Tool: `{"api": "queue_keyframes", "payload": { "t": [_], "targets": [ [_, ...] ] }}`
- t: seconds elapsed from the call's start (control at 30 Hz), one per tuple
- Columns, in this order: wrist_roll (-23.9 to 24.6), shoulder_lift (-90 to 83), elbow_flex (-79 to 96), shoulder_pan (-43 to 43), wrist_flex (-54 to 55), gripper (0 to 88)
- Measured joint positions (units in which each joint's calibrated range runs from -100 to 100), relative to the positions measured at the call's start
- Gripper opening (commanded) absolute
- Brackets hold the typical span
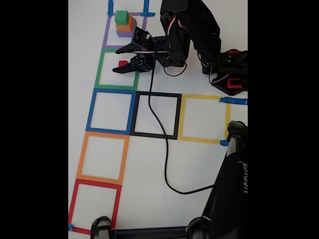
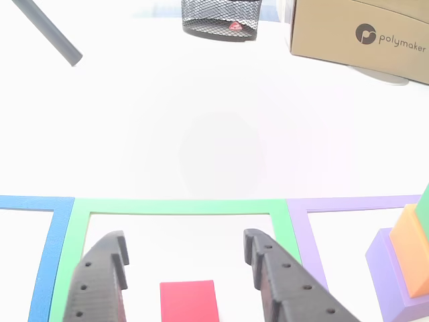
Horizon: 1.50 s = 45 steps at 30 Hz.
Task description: Tower of hanoi
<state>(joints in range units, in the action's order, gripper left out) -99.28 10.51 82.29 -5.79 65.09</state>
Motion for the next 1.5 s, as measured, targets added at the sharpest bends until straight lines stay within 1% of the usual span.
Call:
{"api": "queue_keyframes", "payload": {
  "t": [0.07, 0.1, 0.3, 0.37, 0.43, 0.5, 0.53, 0.67, 0.73, 0.83, 0.93, 1.03, 1.13, 1.2, 1.37, 1.47, 1.5],
  "targets": [
    [0.0, -6.2, 2.7, 0.0, -4.4, 2.9],
    [0.0, -9.7, 4.1, 0.0, -6.9, 1.8],
    [0.0, -31.5, 12.9, -2.1, -22.6, 0.2],
    [0.0, -40.1, 13.9, -2.2, -29.4, 0.1],
    [0.0, -49.6, 14.3, -2.2, -38.7, 0.1],
    [-0.7, -59.0, 13.4, -4.1, -49.8, 0.1],
    [0.0, -62.6, 12.7, -5.0, -55.3, 0.1],
    [-0.7, -73.1, 6.6, -7.1, -75.9, 0.1],
    [-0.5, -76.4, 2.8, -9.4, -84.5, 0.1],
    [-0.4, -80.8, -4.0, -10.4, -97.8, 0.1],
    [-0.7, -83.1, -13.2, -14.0, -111.1, 0.1],
    [-0.7, -83.5, -24.1, -15.3, -124.1, 0.1],
    [-0.5, -82.1, -37.1, -19.2, -136.8, 0.1],
    [-0.7, -81.3, -45.1, -20.2, -143.6, 0.1],
    [-0.7, -78.0, -60.4, -25.3, -153.9, 0.3],
    [-0.7, -77.8, -62.2, -26.3, -155.3, 1.8],
    [-0.7, -77.8, -61.7, -27.2, -155.3, 4.5]
  ]
}}
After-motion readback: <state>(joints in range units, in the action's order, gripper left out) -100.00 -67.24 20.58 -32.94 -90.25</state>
